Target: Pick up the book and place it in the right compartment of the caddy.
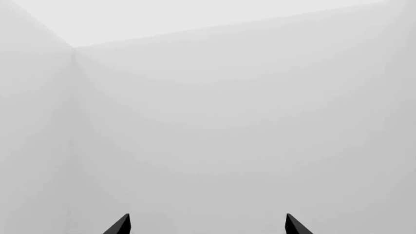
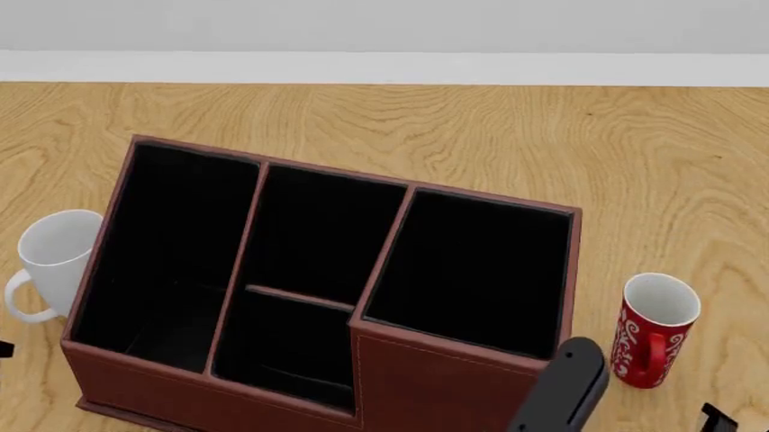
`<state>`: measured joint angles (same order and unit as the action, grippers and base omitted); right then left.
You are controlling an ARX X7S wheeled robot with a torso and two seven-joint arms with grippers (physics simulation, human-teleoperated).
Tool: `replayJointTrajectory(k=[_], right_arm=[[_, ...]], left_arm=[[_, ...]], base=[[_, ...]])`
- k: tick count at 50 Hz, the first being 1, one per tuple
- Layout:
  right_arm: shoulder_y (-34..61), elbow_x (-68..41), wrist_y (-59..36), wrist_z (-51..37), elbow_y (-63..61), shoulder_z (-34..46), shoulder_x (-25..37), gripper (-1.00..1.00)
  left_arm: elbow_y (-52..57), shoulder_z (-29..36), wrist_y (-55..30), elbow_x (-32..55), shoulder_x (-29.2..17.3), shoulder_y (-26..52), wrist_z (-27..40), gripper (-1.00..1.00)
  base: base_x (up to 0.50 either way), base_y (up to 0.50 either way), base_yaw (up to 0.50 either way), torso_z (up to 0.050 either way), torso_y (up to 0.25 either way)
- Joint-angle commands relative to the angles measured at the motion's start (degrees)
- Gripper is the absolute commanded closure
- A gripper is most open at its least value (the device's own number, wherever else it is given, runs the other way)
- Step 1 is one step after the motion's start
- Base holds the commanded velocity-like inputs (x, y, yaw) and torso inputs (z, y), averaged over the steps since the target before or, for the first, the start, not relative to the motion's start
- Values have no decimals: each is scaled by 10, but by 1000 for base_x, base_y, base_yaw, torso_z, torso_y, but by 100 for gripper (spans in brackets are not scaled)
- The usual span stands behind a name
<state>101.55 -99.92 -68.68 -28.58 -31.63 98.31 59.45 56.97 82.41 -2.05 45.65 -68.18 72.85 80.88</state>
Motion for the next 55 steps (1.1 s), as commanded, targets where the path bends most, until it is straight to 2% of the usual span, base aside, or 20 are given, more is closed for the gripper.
replayJointTrajectory(k=[1,25,34,55], right_arm=[[53,-22,-30,-28,-38,-23,5,100],[111,-88,-26,-21,-72,-63,-27,100],[152,-105,-8,4,-71,-106,-37,100],[175,-90,85,85,-81,-209,0,100]], left_arm=[[6,-3,0,-1,-5,0,1,-100],[17,-6,0,-1,-18,3,6,-100],[23,-2,3,-6,-24,2,10,-100],[23,15,10,-12,-28,10,16,-100]], base=[[0,0,0,0,10],[0,0,0,0,1],[0,0,0,0,0],[0,0,0,0,1]])
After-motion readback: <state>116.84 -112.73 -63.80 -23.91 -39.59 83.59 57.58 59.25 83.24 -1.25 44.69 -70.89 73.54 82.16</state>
